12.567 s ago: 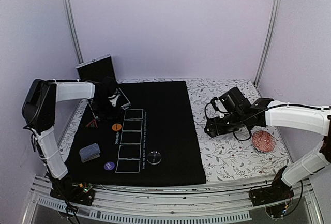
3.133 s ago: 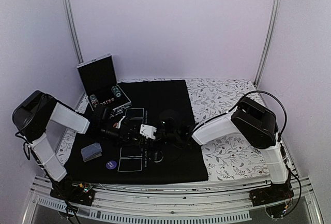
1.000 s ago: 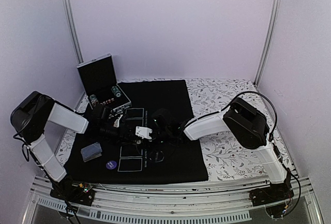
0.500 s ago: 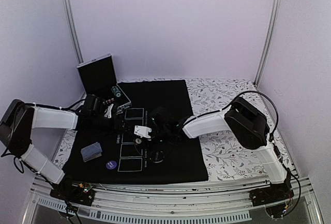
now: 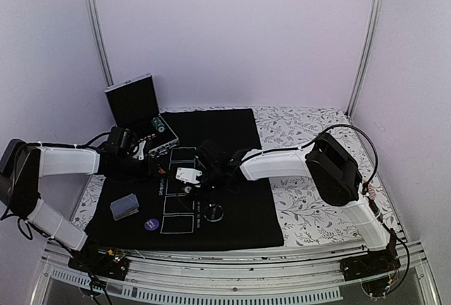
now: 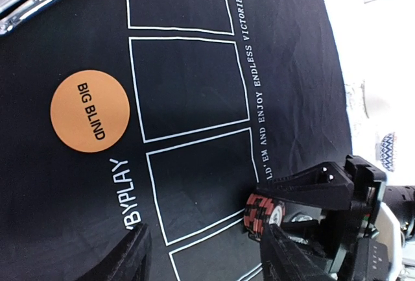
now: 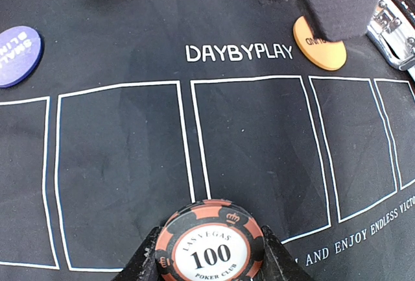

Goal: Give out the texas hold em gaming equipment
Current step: Place the poker chips pile in the dealer area.

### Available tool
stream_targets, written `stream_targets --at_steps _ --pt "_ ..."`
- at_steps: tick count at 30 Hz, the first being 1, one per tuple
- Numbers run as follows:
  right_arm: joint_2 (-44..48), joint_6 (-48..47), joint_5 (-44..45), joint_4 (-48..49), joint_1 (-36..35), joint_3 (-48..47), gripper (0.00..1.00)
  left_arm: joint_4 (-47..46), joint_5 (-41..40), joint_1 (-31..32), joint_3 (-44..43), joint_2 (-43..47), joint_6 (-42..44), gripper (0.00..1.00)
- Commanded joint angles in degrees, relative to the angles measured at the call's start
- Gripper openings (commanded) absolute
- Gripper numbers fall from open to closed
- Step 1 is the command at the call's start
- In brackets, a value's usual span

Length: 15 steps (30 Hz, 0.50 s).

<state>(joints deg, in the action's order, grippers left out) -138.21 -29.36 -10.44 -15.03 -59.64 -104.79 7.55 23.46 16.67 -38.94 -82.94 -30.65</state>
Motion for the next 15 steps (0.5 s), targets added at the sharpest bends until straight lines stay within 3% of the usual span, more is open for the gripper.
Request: stream_targets --at_steps 1,7,15 --pt "-4.5 0.2 3.7 -7.1 -0.1 -0.8 0.38 1.7 -0.7 -0.5 -1.4 1.1 2.0 0.59" --pt "-5.1 0.2 3.7 -7.4 -0.1 -1.0 0.46 2.0 -0.2 -0.5 -1.8 0.3 2.4 0.59" --pt "-5.1 0.6 3.3 -6.6 -0.1 -1.0 0.49 3.2 -1.1 0.0 -2.2 -0.2 3.2 0.58"
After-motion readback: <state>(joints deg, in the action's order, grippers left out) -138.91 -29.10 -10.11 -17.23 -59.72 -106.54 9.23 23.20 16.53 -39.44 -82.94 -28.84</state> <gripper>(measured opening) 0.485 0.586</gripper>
